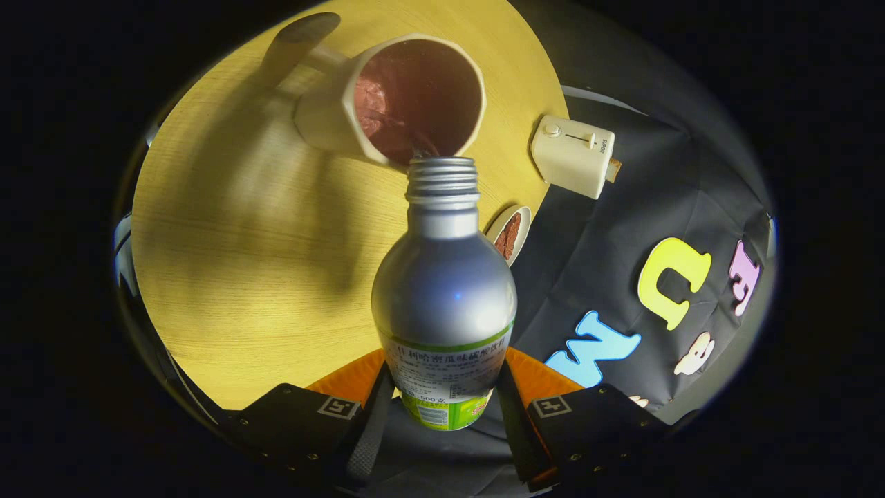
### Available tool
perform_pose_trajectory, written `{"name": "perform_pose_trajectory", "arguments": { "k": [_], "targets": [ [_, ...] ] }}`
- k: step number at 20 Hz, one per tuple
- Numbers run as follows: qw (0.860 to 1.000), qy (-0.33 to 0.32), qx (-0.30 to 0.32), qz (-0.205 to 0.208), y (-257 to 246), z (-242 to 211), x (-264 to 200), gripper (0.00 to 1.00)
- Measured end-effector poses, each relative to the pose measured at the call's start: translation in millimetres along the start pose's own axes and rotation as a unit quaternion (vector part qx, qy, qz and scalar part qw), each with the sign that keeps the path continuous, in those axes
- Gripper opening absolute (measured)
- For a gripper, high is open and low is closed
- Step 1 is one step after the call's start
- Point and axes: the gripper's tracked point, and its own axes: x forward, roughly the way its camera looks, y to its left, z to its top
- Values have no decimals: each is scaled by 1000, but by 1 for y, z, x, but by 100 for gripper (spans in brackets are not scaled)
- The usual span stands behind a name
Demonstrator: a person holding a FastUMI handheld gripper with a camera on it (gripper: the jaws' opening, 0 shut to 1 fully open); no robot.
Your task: Take the bottle from table, then pour the juice into the cup, finally place the bottle on the coaster
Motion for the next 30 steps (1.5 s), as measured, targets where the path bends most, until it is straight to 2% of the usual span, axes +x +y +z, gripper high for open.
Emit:
{"name": "perform_pose_trajectory", "arguments": {
  "k": [30],
  "targets": [
    [995, 32, -98, 9, -27, 16, -3, 75]
  ]
}}
